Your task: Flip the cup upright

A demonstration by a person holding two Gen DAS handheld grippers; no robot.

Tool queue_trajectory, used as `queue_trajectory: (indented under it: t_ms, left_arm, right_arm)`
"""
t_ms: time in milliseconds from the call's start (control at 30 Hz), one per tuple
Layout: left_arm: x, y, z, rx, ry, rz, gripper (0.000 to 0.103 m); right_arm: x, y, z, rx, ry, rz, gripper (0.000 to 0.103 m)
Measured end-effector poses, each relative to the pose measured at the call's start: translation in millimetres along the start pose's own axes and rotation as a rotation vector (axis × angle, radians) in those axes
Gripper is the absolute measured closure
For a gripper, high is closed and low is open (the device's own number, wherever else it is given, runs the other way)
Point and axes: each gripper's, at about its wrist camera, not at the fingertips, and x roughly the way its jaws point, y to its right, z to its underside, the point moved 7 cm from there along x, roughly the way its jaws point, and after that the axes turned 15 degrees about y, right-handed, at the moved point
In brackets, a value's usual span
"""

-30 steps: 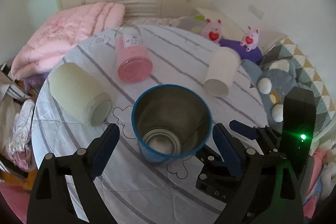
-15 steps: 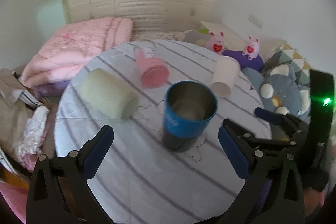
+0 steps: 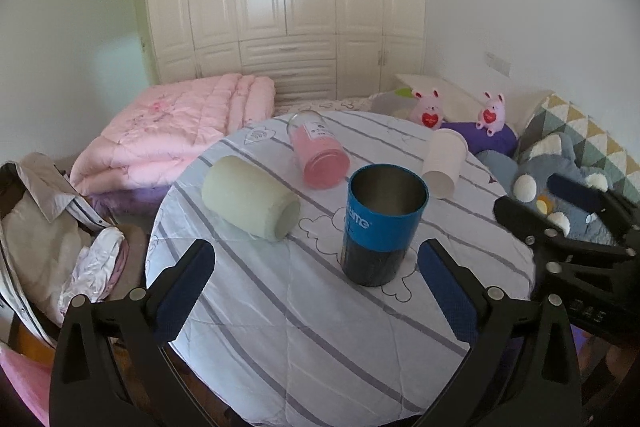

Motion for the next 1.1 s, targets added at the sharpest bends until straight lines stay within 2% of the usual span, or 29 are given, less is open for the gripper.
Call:
queue_trajectory:
  t_ms: [200, 600, 800, 933, 1100]
  left_arm:
    - [-3.8, 1.9, 1.4, 0.0, 0.021, 0.008, 0.0]
    - [-7.3, -1.4, -1.1, -0.009, 0.052, -0.021, 0.0]
    - [-5.7, -1.3, -7.8, -0.013, 0.032, -0.033, 0.0]
    - [0.9, 0.7, -12.3, -0.018, -0.031, -0.035, 0.0]
    - [7.8, 3.9, -23.5, 0.016, -0.068, -0.047, 0.0]
  right_arm:
    - [-18.7, -2.2, -7.4, -0.033, 0.089, 0.034, 0.019]
    - [-27.1, -5.7, -10.6, -0.067, 0.14, 0.036, 0.018]
    - [-22.6, -4.8, -17.9, -0.069, 0.124, 0.024, 0.018]
    - [-15.8, -1.9, -22.3, -0.073, 0.09, 0.019, 0.018]
    - [-4.7, 2.2, -29.2, -0.049, 0.032, -0.002, 0.018]
